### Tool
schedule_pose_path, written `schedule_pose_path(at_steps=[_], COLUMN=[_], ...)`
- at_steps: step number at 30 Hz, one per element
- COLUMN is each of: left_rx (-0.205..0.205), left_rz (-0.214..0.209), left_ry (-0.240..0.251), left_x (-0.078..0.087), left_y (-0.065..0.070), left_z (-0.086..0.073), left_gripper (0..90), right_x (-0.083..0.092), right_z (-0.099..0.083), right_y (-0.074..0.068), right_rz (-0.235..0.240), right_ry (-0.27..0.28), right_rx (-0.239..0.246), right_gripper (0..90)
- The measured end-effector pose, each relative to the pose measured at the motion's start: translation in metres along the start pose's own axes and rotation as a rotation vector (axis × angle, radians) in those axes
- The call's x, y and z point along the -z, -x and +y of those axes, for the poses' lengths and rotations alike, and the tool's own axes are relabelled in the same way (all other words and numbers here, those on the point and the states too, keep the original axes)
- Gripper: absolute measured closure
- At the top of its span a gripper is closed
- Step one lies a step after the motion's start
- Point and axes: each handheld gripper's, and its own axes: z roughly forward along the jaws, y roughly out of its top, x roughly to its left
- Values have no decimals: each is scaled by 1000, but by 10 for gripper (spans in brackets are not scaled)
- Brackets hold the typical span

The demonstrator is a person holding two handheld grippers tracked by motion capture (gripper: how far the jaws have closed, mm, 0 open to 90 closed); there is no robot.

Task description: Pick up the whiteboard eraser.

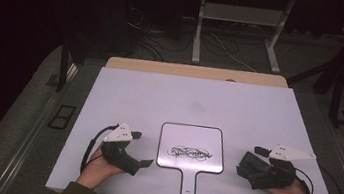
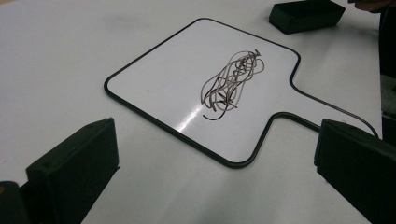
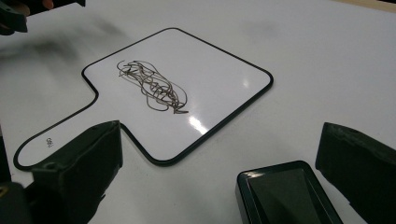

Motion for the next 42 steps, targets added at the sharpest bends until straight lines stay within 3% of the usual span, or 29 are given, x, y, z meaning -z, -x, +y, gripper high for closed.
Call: schedule_pose_path(at_steps=[5, 16, 25, 33, 42], left_rx=[16, 25, 27, 22, 22], left_rz=[2, -3, -1, 3, 2], left_ry=[13, -10, -5, -3, -2], left_x=[2, 2, 1, 0, 1], left_y=[-1, -2, -2, -1, -2], left_z=[0, -2, -2, -3, -4], left_gripper=[0, 0, 0, 0, 0], right_x=[4, 6, 8, 13, 21], right_z=[0, 1, 2, 4, 10], right_y=[1, 1, 13, 21, 31], right_rz=[5, 15, 7, 10, -28], right_ry=[11, 24, 33, -1, -55], right_rx=[-5, 8, -13, -14, 10], right_gripper=[0, 0, 0, 0, 0])
